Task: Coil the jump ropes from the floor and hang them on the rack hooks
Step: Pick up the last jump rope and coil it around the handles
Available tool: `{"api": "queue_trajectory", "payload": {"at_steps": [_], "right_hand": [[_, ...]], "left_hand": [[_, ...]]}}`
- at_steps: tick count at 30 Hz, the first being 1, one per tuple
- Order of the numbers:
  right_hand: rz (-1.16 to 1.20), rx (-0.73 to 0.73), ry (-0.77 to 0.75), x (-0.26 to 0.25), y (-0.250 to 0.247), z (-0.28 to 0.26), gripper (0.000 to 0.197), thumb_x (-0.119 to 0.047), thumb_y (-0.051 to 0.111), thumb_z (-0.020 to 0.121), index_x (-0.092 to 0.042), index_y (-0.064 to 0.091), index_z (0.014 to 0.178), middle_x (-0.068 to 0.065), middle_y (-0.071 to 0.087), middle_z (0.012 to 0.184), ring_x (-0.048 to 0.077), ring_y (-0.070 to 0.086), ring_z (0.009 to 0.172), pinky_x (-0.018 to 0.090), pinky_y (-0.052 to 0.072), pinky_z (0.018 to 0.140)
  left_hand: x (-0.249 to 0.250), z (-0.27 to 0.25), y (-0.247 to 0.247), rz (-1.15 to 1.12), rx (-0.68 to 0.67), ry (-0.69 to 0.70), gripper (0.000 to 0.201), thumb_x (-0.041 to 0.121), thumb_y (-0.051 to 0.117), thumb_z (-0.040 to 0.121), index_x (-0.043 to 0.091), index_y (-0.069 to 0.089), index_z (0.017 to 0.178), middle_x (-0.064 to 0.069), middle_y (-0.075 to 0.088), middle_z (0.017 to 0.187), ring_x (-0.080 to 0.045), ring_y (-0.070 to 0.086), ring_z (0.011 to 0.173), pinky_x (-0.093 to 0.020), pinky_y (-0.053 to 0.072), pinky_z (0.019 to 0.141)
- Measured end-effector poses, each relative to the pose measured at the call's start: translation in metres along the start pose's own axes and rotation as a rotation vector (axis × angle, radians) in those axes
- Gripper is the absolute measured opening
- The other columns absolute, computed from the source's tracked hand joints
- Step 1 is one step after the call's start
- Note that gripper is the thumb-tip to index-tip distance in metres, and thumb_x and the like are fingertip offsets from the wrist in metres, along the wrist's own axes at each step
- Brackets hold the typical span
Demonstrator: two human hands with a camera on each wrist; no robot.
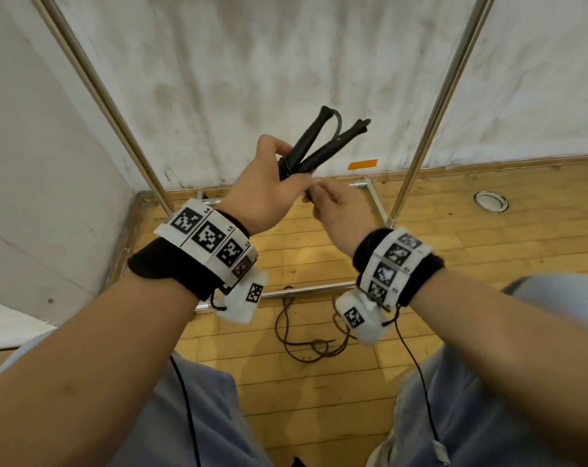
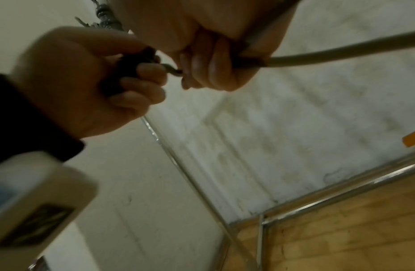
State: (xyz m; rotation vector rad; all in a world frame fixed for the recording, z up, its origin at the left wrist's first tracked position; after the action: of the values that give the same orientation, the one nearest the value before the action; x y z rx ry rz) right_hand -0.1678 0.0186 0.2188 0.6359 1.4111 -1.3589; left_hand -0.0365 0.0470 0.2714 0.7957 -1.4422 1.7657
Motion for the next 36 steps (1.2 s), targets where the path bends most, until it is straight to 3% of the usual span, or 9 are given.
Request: {"api": "queue_trajectory", "payload": {"at_steps": [3, 8, 13, 15, 19, 23, 28, 33, 36], "right_hand": [[-0.057, -0.003, -0.051, -0.006, 0.01, -0.01, 0.028, -0.023, 0.039, 0.1, -0.02, 0.055, 0.077, -0.007, 0.045, 0.058, 0.008, 0.041, 0.052, 0.024, 0.029, 0.053], [-0.377, -0.188, -0.106, -0.011, 0.009, -0.006, 0.021, -0.032, 0.048, 0.095, -0.019, 0.051, 0.081, -0.009, 0.047, 0.062, 0.007, 0.043, 0.056, 0.025, 0.028, 0.052], [-0.228, -0.198, 0.013, -0.004, 0.003, -0.003, 0.027, -0.026, 0.04, 0.099, -0.014, 0.059, 0.085, -0.008, 0.042, 0.057, 0.007, 0.038, 0.05, 0.015, 0.029, 0.046], [-0.173, -0.181, 0.016, -0.004, -0.001, -0.001, 0.028, -0.027, 0.039, 0.099, -0.015, 0.062, 0.088, -0.009, 0.041, 0.059, 0.006, 0.037, 0.051, 0.018, 0.029, 0.049], [-0.194, -0.07, -0.026, -0.002, -0.012, 0.0, 0.029, -0.032, 0.046, 0.097, -0.016, 0.056, 0.074, -0.009, 0.041, 0.057, 0.005, 0.039, 0.051, 0.017, 0.029, 0.05], [-0.308, -0.134, -0.087, -0.001, -0.014, -0.004, 0.043, -0.035, 0.038, 0.099, -0.018, 0.038, 0.06, -0.006, 0.037, 0.055, 0.011, 0.034, 0.051, 0.026, 0.027, 0.052], [-0.414, -0.148, -0.161, -0.012, -0.01, -0.009, 0.047, -0.038, 0.038, 0.098, -0.021, 0.033, 0.055, -0.008, 0.033, 0.05, 0.008, 0.031, 0.047, 0.021, 0.025, 0.047], [-0.473, -0.204, -0.137, -0.012, -0.012, -0.007, 0.042, -0.038, 0.043, 0.097, -0.021, 0.044, 0.058, -0.008, 0.038, 0.051, 0.007, 0.035, 0.047, 0.022, 0.026, 0.047], [-0.443, -0.169, -0.082, -0.002, -0.026, 0.002, 0.037, -0.036, 0.046, 0.096, -0.009, 0.062, 0.076, -0.005, 0.045, 0.057, 0.009, 0.041, 0.052, 0.024, 0.03, 0.051]], "left_hand": [[-0.01, 0.004, -0.006, 0.158, 0.01, 0.012, 0.024, 0.026, 0.054, 0.094, 0.016, 0.036, 0.106, 0.007, 0.049, 0.07, 0.003, 0.05, 0.05, -0.009, 0.033, 0.042], [-0.026, 0.01, -0.012, 0.407, 0.066, 0.021, 0.025, 0.035, 0.05, 0.096, 0.015, 0.048, 0.111, 0.01, 0.049, 0.072, -0.003, 0.048, 0.061, -0.017, 0.032, 0.049], [-0.025, 0.012, -0.005, 0.49, 0.16, 0.105, 0.034, 0.039, 0.047, 0.096, 0.011, 0.05, 0.115, 0.012, 0.045, 0.07, -0.009, 0.047, 0.061, -0.021, 0.033, 0.05], [-0.023, 0.015, -0.006, 0.491, 0.193, 0.108, 0.033, 0.04, 0.048, 0.096, 0.011, 0.051, 0.111, 0.009, 0.047, 0.07, -0.013, 0.05, 0.061, -0.026, 0.035, 0.05], [-0.027, 0.019, -0.01, 0.493, 0.235, 0.064, 0.031, 0.041, 0.049, 0.094, 0.012, 0.051, 0.103, 0.01, 0.046, 0.067, -0.008, 0.05, 0.058, -0.023, 0.035, 0.046], [-0.035, 0.021, -0.006, 0.519, 0.191, 0.023, 0.029, 0.045, 0.05, 0.092, 0.016, 0.049, 0.097, 0.007, 0.047, 0.066, -0.012, 0.05, 0.058, -0.026, 0.037, 0.048], [-0.045, 0.024, 0.001, 0.517, 0.159, -0.01, 0.028, 0.043, 0.051, 0.093, 0.016, 0.043, 0.09, 0.005, 0.046, 0.063, -0.011, 0.047, 0.055, -0.025, 0.031, 0.045], [-0.05, 0.026, 0.001, 0.525, 0.126, -0.088, 0.03, 0.045, 0.049, 0.093, 0.015, 0.045, 0.093, 0.003, 0.049, 0.067, -0.017, 0.051, 0.06, -0.029, 0.039, 0.05], [-0.052, 0.023, -0.004, 0.526, 0.109, -0.076, 0.027, 0.046, 0.05, 0.092, 0.019, 0.047, 0.094, 0.002, 0.053, 0.071, -0.021, 0.057, 0.066, -0.036, 0.05, 0.061]]}}
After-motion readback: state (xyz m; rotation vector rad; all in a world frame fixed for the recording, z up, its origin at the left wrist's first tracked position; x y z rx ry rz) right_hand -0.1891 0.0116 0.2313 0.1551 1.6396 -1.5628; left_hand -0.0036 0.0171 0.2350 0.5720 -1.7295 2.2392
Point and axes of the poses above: each hand's wrist, its own z-axis towards the middle knuckle, its own y-axis out of the palm, x = y × z, the point moved 2 cm from there along z, towards the middle knuckle
